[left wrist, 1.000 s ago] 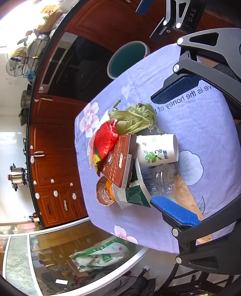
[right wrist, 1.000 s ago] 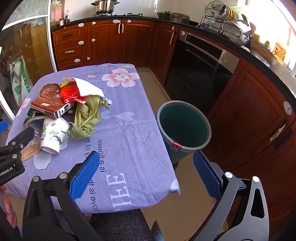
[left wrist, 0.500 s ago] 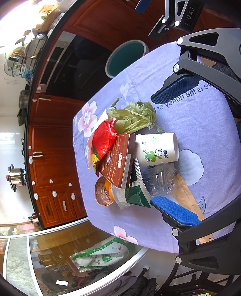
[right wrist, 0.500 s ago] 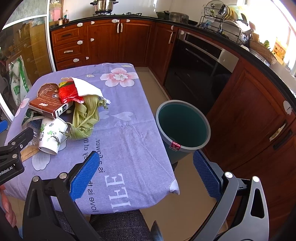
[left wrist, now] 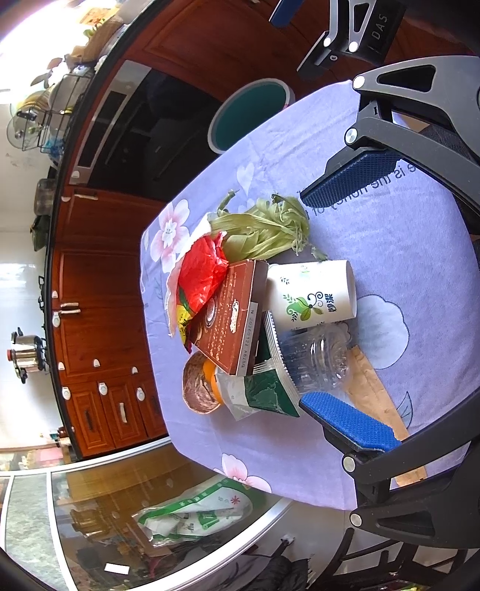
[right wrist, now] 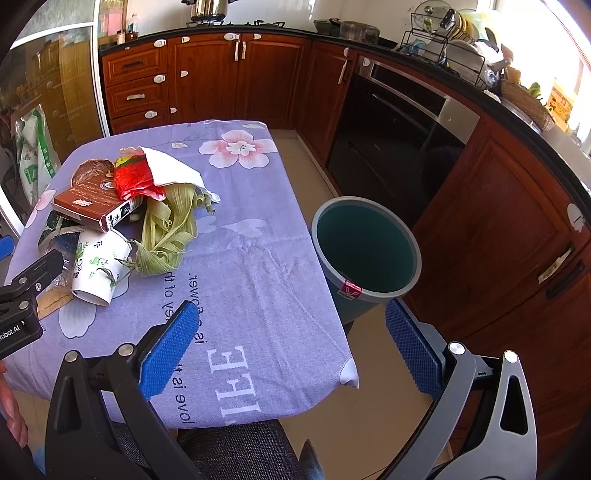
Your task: Collect trash
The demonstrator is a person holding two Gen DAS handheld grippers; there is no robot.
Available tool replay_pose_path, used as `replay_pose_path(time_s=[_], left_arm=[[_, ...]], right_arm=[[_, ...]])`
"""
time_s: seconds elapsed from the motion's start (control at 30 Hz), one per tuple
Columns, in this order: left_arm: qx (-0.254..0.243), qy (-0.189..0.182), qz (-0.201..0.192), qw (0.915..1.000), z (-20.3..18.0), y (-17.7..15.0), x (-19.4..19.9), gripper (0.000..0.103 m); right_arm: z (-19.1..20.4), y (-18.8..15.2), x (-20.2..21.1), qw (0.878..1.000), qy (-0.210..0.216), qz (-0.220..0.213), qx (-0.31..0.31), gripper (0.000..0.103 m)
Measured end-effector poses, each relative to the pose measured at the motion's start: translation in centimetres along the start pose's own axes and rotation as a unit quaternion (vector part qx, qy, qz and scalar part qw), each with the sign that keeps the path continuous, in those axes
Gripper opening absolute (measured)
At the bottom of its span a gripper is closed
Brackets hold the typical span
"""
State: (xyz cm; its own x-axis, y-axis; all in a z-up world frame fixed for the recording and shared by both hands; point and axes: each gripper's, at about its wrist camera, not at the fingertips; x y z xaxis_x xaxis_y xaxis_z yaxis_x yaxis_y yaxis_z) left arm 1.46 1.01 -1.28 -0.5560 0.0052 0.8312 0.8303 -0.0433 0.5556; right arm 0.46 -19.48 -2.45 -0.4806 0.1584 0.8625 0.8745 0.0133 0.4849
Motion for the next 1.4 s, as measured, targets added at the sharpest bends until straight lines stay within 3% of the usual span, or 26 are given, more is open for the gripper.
replay_pose_path(time_s=[0.2,0.33,0.4,0.5,0.63,0.77,0.87,1.17,1.3,1.4], left_arm=[[-0.004,0.006,0.007,0.9999,1.6,0.4,-1.0,0.100],[0.015,-0.008,0.018,0.9997,4.1,0.7,-2.3,0.100],[0.022,-0.013,0.009,0.9996,5.2,0.8,-2.9,0.100],[0.028,-0.006,0.019,0.9994,7.0,0.7,-3.7,0.100],[0.061,-0.026,0.038,0.9971,9.7,1.0,-5.0,0.100],[0.054,-0.015,0.031,0.9980,11.7,2.0,-5.6,0.100],[0.040,-0.019,0.046,0.9979,12.9,2.2,-6.1,0.100],[-0.017,-0.063,0.096,0.9933,11.0,3.4,-9.1,0.100],[-0.031,-0.065,0.103,0.9920,10.0,4.6,-10.6,0.100],[-0.045,-0.066,0.106,0.9912,9.5,5.0,-11.1,0.100]], right_arm=[[0.7,0.8,-0.5,1.000,-0.001,0.002,0.010,0.097],[1.5,1.2,-1.1,1.000,0.002,0.007,0.019,0.097],[1.8,1.5,-1.5,1.000,0.010,0.013,0.021,0.097],[2.3,1.9,-2.2,0.999,0.027,0.022,0.022,0.097],[3.8,2.9,-2.7,0.998,0.047,0.028,0.039,0.097],[5.6,4.4,-2.7,0.996,0.061,0.027,0.062,0.097],[6.7,5.3,-2.6,0.994,0.073,0.027,0.075,0.097],[9.1,8.3,-3.4,0.992,0.083,0.033,0.088,0.097],[9.2,9.5,-3.8,0.991,0.085,0.037,0.092,0.097],[8.9,11.4,-4.1,0.989,0.116,0.036,0.084,0.097]])
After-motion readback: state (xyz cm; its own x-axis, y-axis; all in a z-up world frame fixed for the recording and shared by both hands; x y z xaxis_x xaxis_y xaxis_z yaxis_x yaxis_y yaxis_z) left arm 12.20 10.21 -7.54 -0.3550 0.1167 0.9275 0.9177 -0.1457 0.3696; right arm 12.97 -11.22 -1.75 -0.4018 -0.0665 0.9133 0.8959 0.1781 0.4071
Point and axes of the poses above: each gripper's, at about its wrist camera, not at the fingertips, and x roughly against the way its jaws point, z to its left, y to its top, and after that the axes turned 10 degrees about z, right-handed
